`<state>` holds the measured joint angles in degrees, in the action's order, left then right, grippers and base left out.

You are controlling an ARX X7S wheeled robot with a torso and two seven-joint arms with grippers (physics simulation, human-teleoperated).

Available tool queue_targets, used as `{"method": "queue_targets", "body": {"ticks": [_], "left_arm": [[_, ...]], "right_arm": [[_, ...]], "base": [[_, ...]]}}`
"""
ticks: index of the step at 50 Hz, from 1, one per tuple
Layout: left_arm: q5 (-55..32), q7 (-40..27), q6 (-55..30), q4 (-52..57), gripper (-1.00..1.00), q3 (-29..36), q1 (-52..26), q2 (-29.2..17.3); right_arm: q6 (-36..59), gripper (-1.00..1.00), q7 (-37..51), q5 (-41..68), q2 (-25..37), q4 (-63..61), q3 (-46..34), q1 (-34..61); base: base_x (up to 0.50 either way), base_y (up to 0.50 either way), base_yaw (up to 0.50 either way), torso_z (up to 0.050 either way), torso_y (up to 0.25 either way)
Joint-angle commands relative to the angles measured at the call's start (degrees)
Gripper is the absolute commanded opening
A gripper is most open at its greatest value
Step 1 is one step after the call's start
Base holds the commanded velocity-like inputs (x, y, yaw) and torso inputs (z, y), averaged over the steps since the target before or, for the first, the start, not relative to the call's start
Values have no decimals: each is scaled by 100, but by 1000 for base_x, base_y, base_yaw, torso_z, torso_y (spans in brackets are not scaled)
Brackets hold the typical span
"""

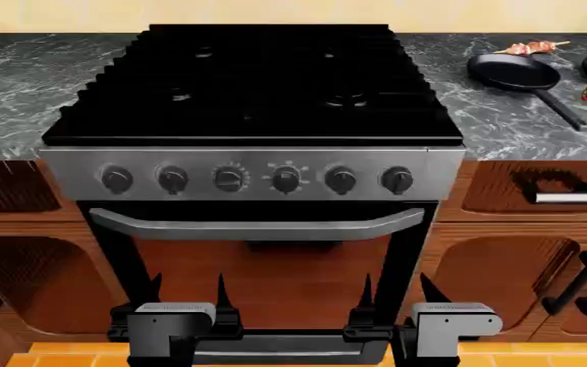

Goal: Place both pans onto different burners. Then place the chili pepper and the skewer on different pans.

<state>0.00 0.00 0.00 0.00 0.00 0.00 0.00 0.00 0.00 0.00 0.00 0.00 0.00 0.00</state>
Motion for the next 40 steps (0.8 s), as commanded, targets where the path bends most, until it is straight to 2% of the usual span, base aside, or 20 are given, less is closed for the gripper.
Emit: {"method": "queue_targets", "body": {"ticks": [1,14,40], "left_arm": [[-77,-116,10,20,100,114,9,-87],[-135,-483,-26,351,100,394,153,-295],[-402,-670,28,612,100,556,319,-542]], "right_arm": [[-5,100,101,93,93,-22,-115,-10],[-44,100,346,187,306,-199,-377,-74],[-39,100,583,321,498,-327,-675,-114]], "base": [[0,0,0,0,0],[0,-480,0,0,0],[0,-500,0,0,0]]}}
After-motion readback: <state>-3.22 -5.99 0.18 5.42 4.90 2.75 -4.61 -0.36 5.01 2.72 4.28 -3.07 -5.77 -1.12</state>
